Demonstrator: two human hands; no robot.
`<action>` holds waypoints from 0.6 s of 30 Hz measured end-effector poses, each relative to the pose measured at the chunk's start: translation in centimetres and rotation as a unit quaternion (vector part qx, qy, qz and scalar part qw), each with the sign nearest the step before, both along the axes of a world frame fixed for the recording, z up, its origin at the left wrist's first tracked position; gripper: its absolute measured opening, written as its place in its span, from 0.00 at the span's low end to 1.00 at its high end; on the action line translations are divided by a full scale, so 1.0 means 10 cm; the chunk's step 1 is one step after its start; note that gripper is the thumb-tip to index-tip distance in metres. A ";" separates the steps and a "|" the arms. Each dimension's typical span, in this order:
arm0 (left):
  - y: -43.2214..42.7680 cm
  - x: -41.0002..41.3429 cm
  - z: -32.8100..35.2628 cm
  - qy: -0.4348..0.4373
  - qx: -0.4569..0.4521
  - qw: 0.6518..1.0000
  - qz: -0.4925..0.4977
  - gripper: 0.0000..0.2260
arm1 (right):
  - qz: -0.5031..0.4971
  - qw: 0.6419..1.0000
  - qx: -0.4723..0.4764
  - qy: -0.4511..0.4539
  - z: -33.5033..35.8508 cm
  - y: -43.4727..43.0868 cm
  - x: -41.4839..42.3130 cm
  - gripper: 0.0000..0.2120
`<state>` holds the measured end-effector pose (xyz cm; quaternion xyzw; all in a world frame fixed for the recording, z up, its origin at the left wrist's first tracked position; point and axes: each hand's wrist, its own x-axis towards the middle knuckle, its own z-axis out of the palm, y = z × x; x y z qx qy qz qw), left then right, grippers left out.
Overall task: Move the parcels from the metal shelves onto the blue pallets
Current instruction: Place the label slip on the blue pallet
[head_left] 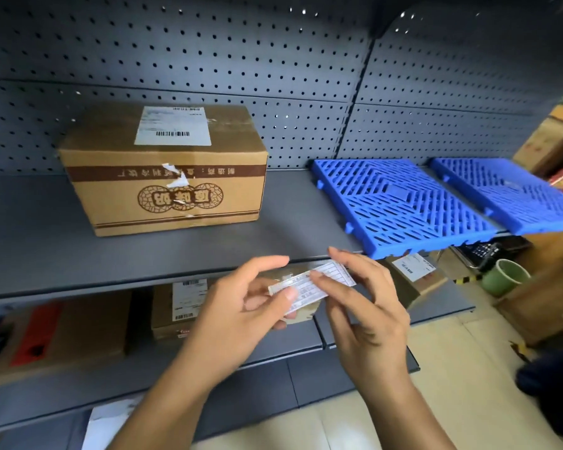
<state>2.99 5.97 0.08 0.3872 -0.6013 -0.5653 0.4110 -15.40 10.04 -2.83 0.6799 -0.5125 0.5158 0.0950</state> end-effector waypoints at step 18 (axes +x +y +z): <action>0.39 -1.37 0.29 -0.130 -0.161 0.976 0.060 0.17 | 0.080 0.857 0.128 -0.493 0.15 0.61 -1.23 0.17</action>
